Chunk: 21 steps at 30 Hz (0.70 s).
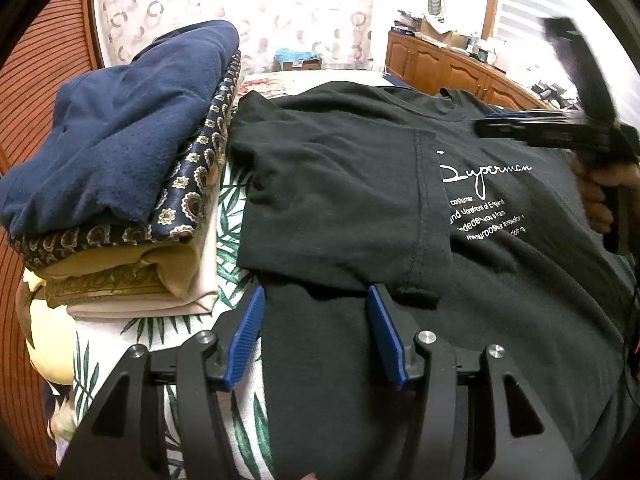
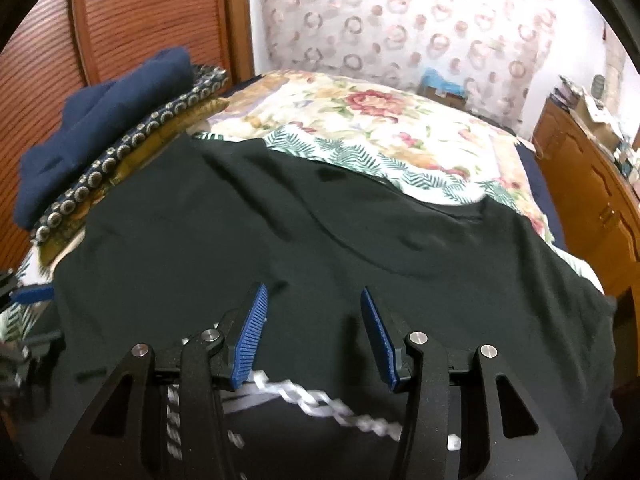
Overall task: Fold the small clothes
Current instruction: 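Move the right gripper to the shirt's other side edge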
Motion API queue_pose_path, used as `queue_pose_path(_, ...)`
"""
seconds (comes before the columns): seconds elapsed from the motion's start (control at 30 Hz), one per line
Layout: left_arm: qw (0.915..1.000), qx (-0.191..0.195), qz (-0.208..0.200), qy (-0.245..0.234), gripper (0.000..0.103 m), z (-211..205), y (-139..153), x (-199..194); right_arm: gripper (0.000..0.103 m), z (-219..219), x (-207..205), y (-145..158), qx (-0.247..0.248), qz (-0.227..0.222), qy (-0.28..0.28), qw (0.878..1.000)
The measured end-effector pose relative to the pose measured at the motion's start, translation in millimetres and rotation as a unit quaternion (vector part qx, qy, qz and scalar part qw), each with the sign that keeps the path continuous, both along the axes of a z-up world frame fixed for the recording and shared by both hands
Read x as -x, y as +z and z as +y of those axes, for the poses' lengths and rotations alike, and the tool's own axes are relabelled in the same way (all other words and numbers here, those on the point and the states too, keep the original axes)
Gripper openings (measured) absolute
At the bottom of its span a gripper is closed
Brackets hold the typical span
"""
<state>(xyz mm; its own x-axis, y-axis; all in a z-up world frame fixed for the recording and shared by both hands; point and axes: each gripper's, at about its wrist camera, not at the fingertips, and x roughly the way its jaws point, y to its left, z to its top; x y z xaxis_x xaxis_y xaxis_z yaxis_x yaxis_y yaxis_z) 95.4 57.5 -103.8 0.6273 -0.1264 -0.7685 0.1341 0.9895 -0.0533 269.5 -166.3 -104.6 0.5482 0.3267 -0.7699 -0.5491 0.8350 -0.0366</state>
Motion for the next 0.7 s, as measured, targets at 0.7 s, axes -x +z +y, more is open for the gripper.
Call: queue_pose_path(0.7, 1.0, -0.002, 0.001, 0.004, 0.057, 0.9, -1.8, -1.4, 0.053, -235.8, 63.1, 50.6, -0.047, -0.069, -0.14, 0.987)
